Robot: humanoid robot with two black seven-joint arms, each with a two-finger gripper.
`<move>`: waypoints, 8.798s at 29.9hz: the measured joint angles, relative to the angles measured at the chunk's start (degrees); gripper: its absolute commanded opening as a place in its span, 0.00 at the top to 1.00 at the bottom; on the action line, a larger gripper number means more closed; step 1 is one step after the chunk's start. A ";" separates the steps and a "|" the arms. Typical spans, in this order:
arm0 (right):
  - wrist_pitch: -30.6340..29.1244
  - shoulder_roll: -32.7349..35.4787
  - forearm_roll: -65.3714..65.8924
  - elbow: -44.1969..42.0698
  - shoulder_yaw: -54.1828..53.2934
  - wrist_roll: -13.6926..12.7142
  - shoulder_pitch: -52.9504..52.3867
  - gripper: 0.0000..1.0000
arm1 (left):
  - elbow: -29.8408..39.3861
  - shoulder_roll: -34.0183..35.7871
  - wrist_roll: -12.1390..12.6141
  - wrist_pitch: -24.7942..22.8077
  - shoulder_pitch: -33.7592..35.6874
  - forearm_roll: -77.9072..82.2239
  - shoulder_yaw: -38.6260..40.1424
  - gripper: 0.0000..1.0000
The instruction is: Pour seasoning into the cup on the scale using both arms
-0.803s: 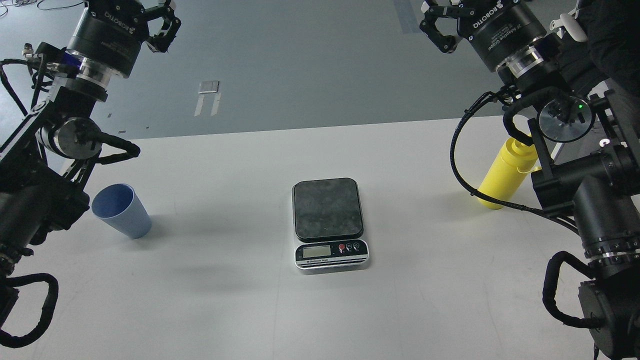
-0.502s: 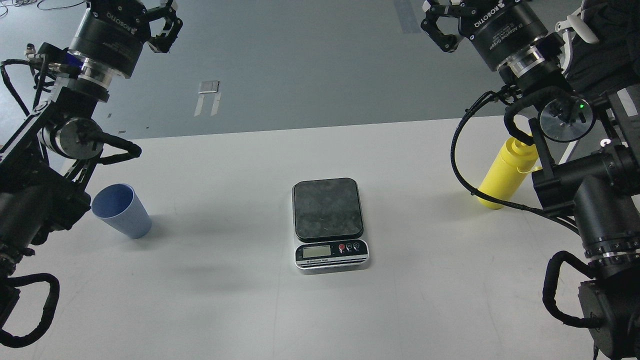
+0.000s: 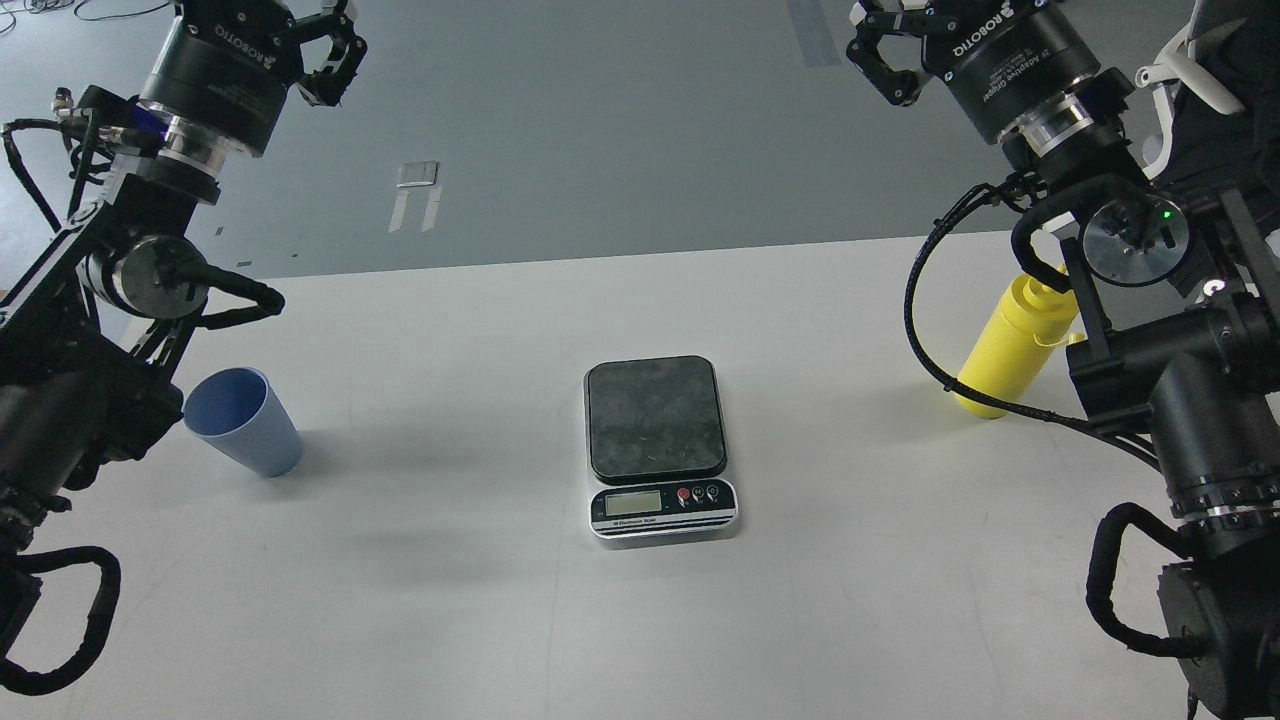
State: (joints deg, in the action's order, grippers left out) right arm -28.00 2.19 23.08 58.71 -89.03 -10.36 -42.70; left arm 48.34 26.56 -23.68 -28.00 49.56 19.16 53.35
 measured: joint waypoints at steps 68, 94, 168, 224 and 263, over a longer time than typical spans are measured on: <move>0.00 -1.23 0.03 0.00 0.00 0.02 0.95 0.00 | 0.21 -0.37 0.03 0.00 0.05 0.00 -0.70 0.01; 0.00 -1.23 0.03 0.00 -0.02 0.04 0.95 0.00 | 2.63 2.47 0.22 0.00 1.36 4.80 -4.98 0.02; 0.00 -1.22 -0.50 0.35 -0.36 0.05 2.88 0.00 | 5.57 32.91 -4.32 22.91 -9.48 79.15 -37.35 0.18; 0.00 -1.31 -0.50 0.09 -1.74 0.07 1.99 0.00 | 15.07 16.85 -4.31 8.58 13.48 75.64 -37.34 1.00; 0.00 -1.40 -0.57 0.09 -3.53 0.08 1.74 0.00 | 9.10 -5.74 -4.32 0.00 17.02 95.81 -41.92 1.00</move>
State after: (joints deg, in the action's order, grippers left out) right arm -28.00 0.79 22.51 58.80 -92.56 -10.29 -40.96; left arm 57.44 20.82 -28.00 -28.00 66.58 114.96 11.42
